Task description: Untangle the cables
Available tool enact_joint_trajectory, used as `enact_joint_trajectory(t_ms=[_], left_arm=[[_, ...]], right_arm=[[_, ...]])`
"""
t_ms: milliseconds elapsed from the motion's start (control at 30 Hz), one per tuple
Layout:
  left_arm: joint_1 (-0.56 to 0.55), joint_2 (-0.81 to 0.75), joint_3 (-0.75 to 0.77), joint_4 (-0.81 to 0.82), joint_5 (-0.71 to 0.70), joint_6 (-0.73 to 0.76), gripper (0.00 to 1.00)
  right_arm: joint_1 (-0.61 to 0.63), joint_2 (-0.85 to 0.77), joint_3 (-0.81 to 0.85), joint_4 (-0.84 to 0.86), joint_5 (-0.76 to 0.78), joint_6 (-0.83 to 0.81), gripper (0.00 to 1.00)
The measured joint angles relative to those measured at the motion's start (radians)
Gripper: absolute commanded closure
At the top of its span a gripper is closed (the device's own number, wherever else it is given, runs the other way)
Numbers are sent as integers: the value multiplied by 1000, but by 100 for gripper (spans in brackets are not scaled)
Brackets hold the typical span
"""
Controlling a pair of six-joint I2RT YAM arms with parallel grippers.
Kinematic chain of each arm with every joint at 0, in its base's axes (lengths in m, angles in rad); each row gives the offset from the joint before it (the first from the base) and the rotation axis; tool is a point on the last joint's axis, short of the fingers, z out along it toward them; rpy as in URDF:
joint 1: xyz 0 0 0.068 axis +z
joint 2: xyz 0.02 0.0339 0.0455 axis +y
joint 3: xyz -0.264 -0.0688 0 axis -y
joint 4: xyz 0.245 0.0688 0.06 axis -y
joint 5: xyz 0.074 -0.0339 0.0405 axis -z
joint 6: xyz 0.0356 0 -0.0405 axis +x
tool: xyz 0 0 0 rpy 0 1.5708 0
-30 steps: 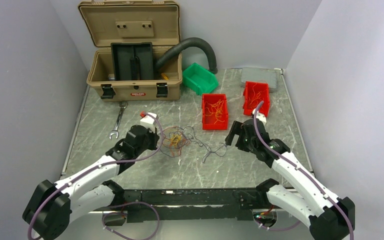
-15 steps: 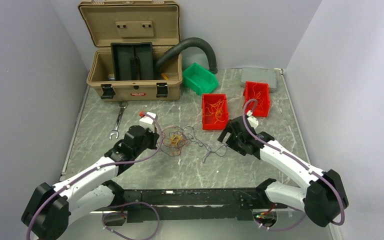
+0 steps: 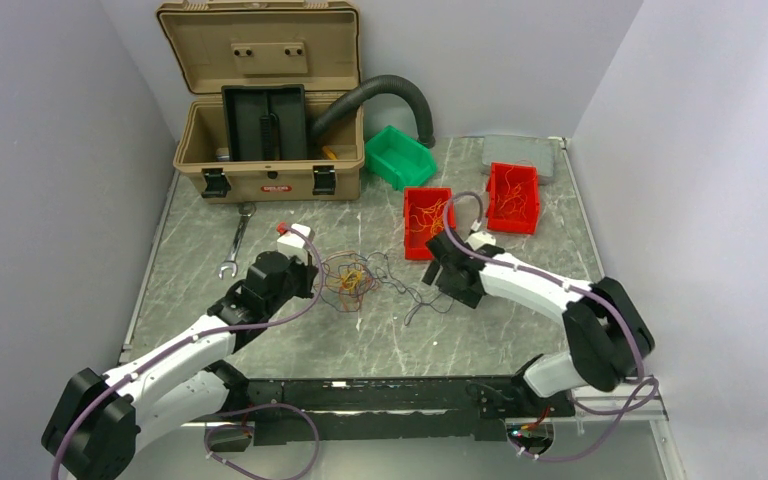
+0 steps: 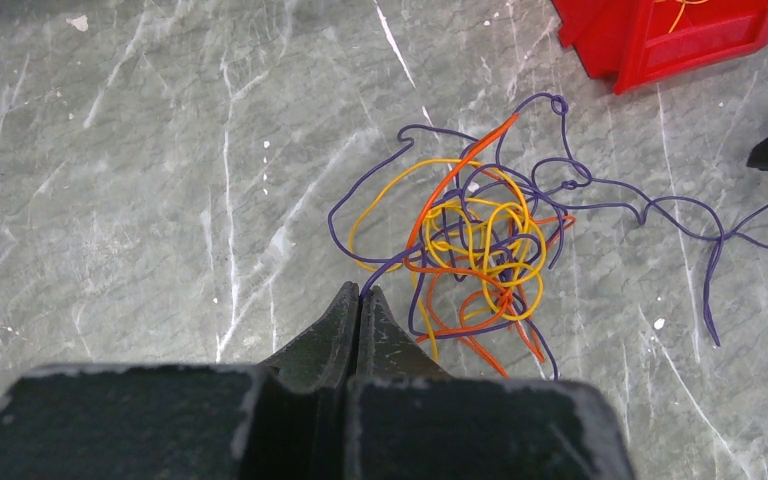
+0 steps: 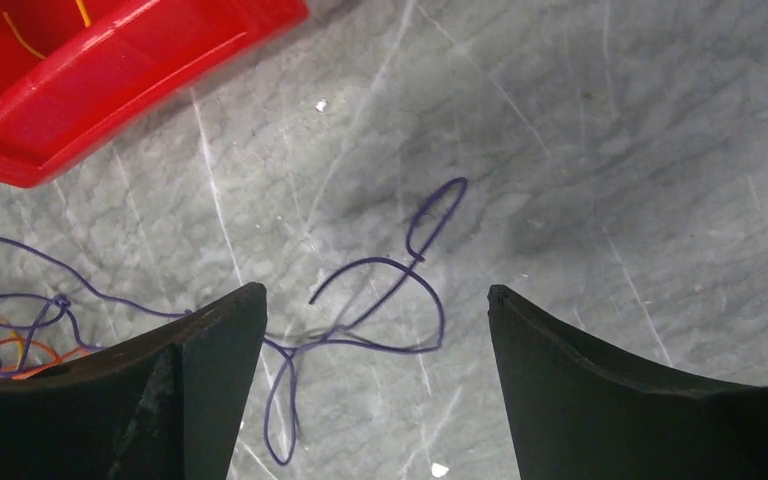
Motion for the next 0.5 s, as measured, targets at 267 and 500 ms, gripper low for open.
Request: enact_joint_trajectory(t_ms=[267, 500], left_arm=[[0, 0, 0, 0, -7, 0, 100], [0, 0, 0, 0, -23, -1, 100]], right_arm=[[61, 146, 77, -26, 32, 23, 79], [45, 121, 72, -38, 29, 13, 100]])
